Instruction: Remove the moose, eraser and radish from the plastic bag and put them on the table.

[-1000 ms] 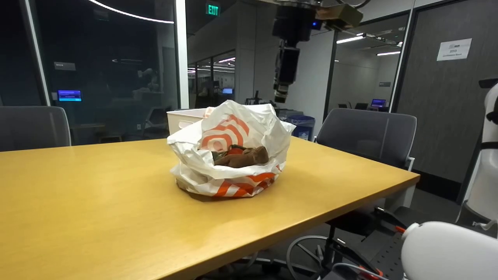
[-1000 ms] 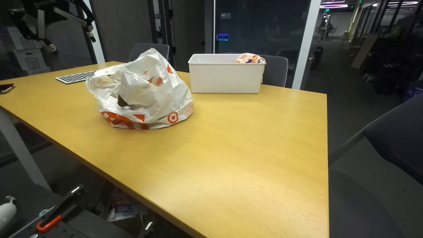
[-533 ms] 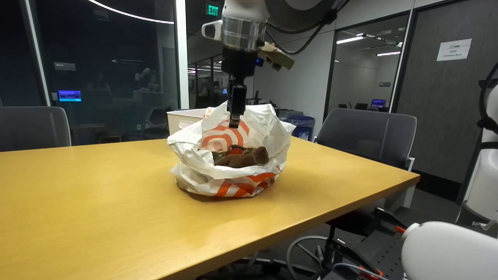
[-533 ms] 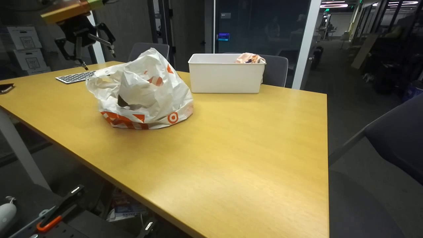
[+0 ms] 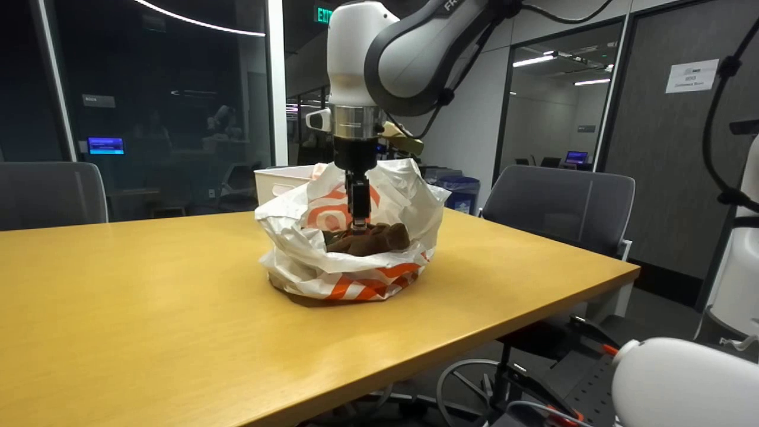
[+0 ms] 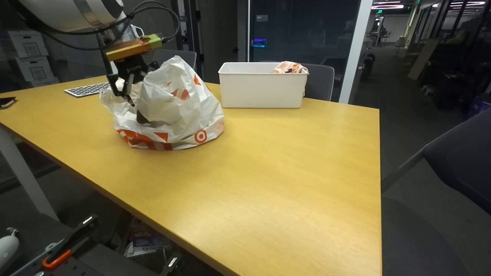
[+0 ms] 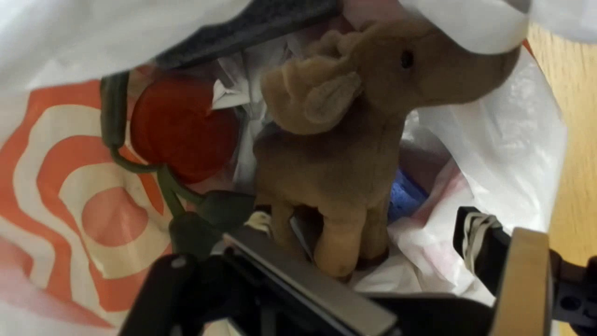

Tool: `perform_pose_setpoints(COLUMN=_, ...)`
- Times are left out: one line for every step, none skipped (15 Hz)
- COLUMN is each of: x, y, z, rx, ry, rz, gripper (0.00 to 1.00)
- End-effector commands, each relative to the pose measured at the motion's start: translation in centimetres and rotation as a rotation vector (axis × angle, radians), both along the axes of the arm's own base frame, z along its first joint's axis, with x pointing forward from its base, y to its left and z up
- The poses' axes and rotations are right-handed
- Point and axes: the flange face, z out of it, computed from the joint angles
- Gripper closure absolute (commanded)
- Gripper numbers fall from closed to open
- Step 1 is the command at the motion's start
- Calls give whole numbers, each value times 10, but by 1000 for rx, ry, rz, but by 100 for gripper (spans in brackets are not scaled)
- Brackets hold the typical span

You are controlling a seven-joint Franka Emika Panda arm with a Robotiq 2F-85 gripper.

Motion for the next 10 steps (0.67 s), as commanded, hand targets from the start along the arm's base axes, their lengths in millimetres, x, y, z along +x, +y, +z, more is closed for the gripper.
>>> perform_pose_setpoints(x=16, y=-9, z=-20, rx=8, ry=36, rz=13, gripper=0)
perform_pose_setpoints(x=19, y=-11, z=-28, rx=7, ry=40, rz=13, gripper=0)
perform_pose_setpoints(x=20, y=-12, z=-36, rx=11, ry=50, rz=9, gripper=0)
perform_pose_setpoints(x=22, y=-14, z=-43, rx=12, ry=58, rz=6, gripper=0)
perform_pose_setpoints(x=22, y=-15, z=-49, rx=16, ry=60, rz=3, gripper=0)
perform_pose_setpoints(x=23, y=-16, z=-53, rx=21, ry=63, rz=1, gripper=0)
perform_pose_setpoints(x=23, y=-18, z=-57, rx=20, ry=63, rz=1, gripper=25)
perform_pose_setpoints(x=24, y=-19, z=-59, rx=26, ry=61, rz=7, gripper=26)
perform_pose_setpoints(x=23, y=-19, z=-59, rx=37, ry=57, rz=4, gripper=32)
perform_pose_setpoints(x=23, y=-20, z=-59, rx=40, ry=52, rz=-1, gripper=42)
